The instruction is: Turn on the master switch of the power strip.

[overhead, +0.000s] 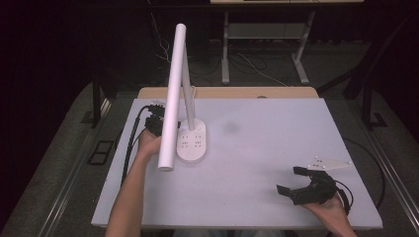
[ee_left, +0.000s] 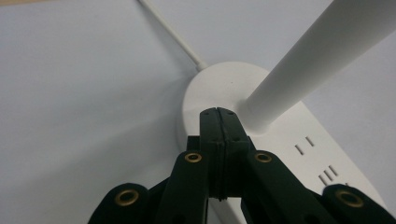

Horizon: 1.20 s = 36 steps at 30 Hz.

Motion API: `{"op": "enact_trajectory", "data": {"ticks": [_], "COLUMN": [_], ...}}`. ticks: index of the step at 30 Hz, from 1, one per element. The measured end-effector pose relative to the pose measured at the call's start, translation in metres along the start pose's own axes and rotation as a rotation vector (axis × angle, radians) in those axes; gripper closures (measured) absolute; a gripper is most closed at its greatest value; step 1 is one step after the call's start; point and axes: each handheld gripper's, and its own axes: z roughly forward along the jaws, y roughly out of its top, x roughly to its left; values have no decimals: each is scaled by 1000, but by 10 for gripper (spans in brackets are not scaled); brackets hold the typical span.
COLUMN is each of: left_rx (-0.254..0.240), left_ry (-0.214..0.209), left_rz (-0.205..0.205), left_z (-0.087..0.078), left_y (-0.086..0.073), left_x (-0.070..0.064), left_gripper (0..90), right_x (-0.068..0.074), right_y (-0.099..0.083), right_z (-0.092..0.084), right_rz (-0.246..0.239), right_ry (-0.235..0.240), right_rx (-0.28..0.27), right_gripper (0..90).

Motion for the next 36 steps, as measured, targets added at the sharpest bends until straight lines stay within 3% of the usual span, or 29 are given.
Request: {"op": "enact_trajectory", "data": {"ticks": [8, 10, 12, 23, 25, 27, 31, 36], "left_rx": [-19, -24, -34, -116, -139, -138, -140, -160], "left_ry": [24, 25, 45, 10, -2, -16, -31, -56], "left_rz": [19, -2, 3, 2, 0, -13, -13, -23], "left_z": [-21, -26, -30, -58, -63, -67, -75, -83], "left_y": [2, 2, 2, -6, -8, -9, -13, -18], "left_x": [1, -1, -2, -8, -9, -10, -12, -14], "left_gripper": [890, 825, 816, 635, 589, 469, 318, 186], "right_x": [0, 0, 0, -1, -1, 0, -1, -1], "right_y": [0, 0, 0, 0, 1, 1, 1, 1], "right_z": [1, 1, 1, 0, 0, 0, -1, -1], "right_rz": [-2, -2, -2, 4, 1, 1, 0, 7], "right_ry": [1, 1, 2, 2, 2, 2, 3, 5], "right_rx": [-1, -1, -1, -11, -10, -12, -14, -15], "right_gripper": [4, 4, 4, 4, 4, 4, 4, 4]}}
